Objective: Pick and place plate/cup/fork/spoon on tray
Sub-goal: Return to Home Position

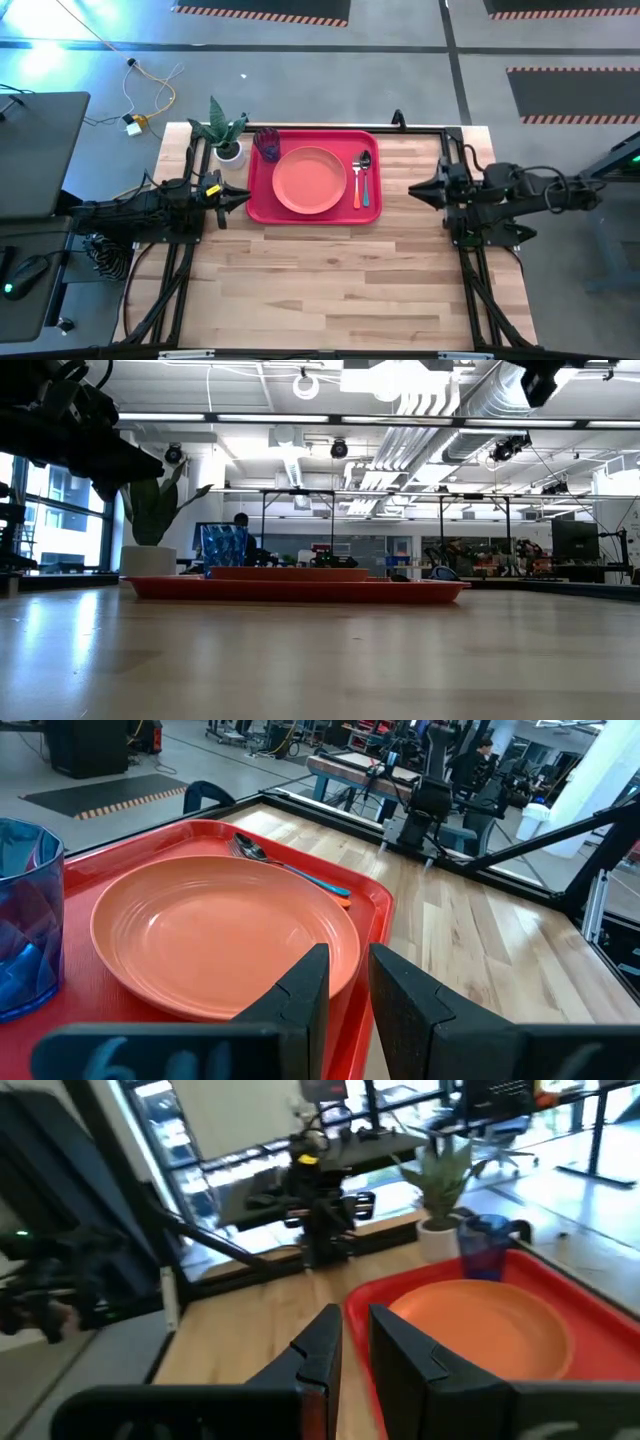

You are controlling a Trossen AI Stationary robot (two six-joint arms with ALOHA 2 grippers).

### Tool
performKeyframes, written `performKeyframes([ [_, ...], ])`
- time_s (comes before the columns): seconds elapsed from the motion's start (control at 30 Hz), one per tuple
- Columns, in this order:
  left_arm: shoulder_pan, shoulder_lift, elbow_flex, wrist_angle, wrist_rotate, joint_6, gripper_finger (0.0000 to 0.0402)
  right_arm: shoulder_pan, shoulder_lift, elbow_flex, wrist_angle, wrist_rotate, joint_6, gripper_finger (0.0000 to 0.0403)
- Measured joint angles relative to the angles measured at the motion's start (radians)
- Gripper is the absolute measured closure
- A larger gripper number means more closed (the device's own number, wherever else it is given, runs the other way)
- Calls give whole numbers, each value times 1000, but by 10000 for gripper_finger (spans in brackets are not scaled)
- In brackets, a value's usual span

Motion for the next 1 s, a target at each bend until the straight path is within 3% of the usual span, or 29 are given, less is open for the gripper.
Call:
performKeyframes([
  [0.33, 0, 0, 0, 0, 0, 0, 339, 0, -197, -266, 177, -95, 7, 359],
  [0.6, 0, 0, 0, 0, 0, 0, 339, 0, -263, -372, 193, -128, 15, 359],
  [1.0, 0, 0, 0, 0, 0, 30, 339, 0, -340, -587, 361, -210, 105, 359],
])
